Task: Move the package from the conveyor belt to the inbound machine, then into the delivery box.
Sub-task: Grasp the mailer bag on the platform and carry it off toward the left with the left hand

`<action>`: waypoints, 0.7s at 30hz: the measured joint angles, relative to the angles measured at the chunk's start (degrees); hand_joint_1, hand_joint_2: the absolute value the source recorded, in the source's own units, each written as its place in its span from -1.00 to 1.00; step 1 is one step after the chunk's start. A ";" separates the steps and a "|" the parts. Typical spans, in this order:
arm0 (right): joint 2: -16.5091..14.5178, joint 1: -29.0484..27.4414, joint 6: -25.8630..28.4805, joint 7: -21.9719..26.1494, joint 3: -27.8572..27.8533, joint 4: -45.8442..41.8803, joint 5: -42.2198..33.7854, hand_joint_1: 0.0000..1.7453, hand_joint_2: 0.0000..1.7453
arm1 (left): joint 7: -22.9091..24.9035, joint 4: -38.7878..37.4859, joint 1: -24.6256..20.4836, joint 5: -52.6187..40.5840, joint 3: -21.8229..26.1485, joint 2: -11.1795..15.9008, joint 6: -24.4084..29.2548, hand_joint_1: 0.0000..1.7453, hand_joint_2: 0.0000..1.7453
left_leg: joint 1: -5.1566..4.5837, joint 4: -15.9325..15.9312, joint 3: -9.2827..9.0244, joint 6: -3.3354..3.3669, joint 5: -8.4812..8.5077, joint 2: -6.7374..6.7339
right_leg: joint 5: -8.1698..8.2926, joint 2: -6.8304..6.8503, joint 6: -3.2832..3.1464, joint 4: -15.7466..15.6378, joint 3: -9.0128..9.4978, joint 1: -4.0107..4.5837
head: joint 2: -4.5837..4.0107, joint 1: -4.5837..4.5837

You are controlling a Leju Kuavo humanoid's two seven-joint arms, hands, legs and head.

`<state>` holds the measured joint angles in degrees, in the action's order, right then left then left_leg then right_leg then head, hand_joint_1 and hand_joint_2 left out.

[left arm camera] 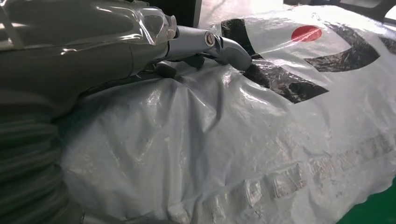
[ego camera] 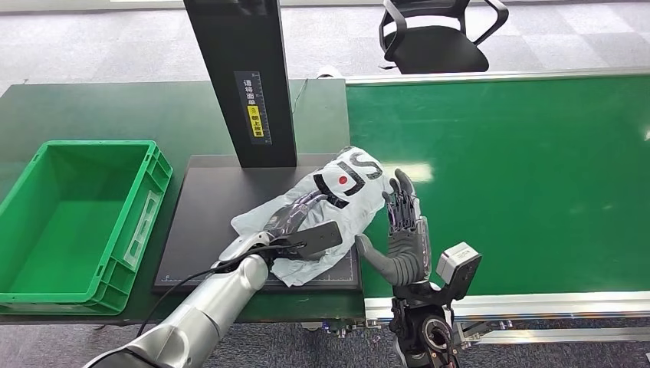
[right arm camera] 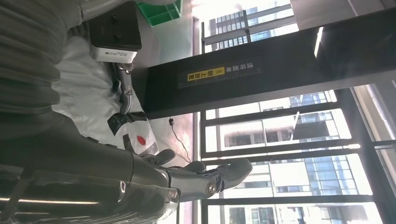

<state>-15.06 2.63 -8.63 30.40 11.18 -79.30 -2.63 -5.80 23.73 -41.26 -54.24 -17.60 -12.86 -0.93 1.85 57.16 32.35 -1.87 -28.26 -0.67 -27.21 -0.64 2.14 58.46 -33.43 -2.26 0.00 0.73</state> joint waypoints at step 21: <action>0.00 -1.21 -0.55 0.13 -0.37 1.02 0.37 -1.00 1.00 | -7.85 -2.19 -0.98 4.26 0.22 0.97 7.41 1.00 1.00 | 0.00 0.00 -0.16 0.00 0.00 0.01 | 0.00 0.00 0.00 0.00 0.13 0.00 | 0.00 0.00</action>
<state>-15.06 1.43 -9.18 30.53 10.81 -78.29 -2.26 -13.65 21.54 -42.24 -49.97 -17.38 -11.90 6.47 1.85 57.16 32.19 -1.87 -28.26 -0.66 -27.21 -0.64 2.14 58.46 -33.30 -2.26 0.00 0.73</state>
